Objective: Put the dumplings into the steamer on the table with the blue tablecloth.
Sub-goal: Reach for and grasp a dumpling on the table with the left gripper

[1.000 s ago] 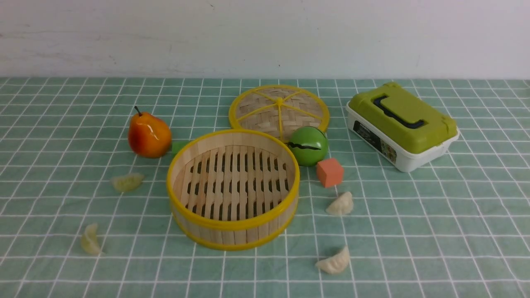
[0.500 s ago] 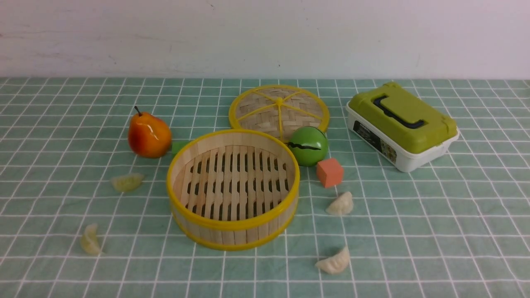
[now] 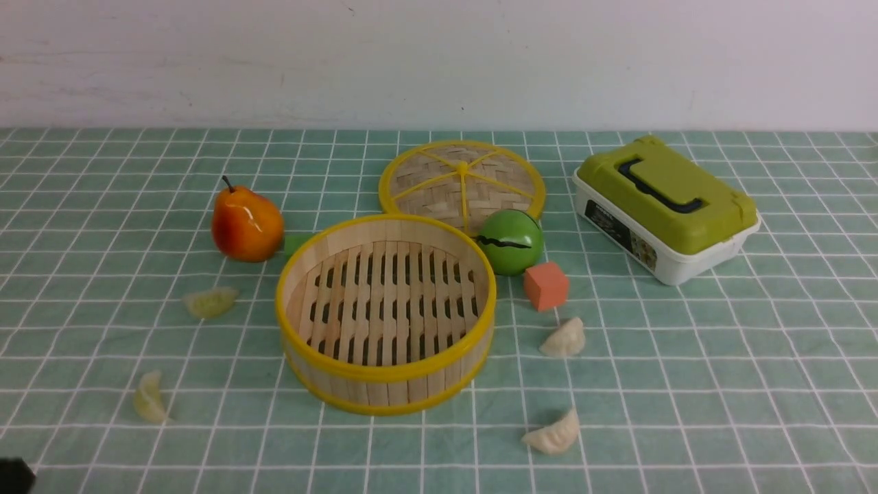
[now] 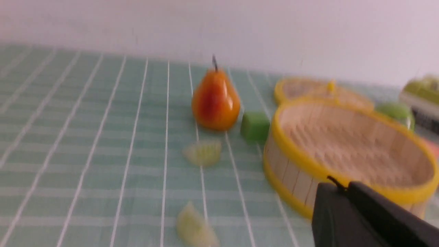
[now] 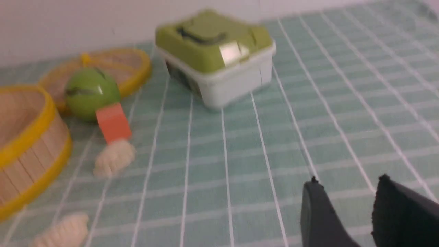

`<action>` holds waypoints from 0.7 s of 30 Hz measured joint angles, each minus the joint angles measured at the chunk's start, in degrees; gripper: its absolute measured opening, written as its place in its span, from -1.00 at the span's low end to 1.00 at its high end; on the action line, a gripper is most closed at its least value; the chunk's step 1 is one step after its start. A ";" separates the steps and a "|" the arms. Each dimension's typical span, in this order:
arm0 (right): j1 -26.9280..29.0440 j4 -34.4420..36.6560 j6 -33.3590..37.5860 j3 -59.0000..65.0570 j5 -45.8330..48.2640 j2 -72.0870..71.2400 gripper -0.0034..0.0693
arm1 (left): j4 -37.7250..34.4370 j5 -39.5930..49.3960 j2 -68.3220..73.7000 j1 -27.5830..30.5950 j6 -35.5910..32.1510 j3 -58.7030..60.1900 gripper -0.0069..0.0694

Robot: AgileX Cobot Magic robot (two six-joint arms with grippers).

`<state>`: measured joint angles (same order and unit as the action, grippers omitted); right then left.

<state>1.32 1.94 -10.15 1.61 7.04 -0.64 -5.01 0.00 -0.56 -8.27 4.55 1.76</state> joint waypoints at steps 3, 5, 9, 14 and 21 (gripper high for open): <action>0.00 0.00 0.00 0.00 -8.38 0.00 -0.25 | -0.06 -7.48 0.00 0.00 0.00 0.00 -0.72; 0.00 0.00 -0.45 0.00 -19.15 0.00 -0.25 | -0.25 -16.42 0.00 0.00 0.07 0.00 -0.70; 0.00 0.00 -3.48 0.00 -30.00 0.00 -0.25 | -0.31 -23.16 0.00 0.00 3.76 0.00 -0.69; 0.00 -0.05 -14.71 -0.23 -37.67 0.00 -0.29 | -0.64 -25.75 0.00 0.00 17.13 -2.24 -0.72; 0.00 -7.85 -18.73 -11.77 -22.05 2.93 -0.92 | -0.59 -1.19 9.94 0.00 10.03 -26.04 -0.86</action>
<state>1.32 -5.91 -28.88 -10.16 -15.01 2.29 -5.60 -1.19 9.38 -8.27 14.58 -24.27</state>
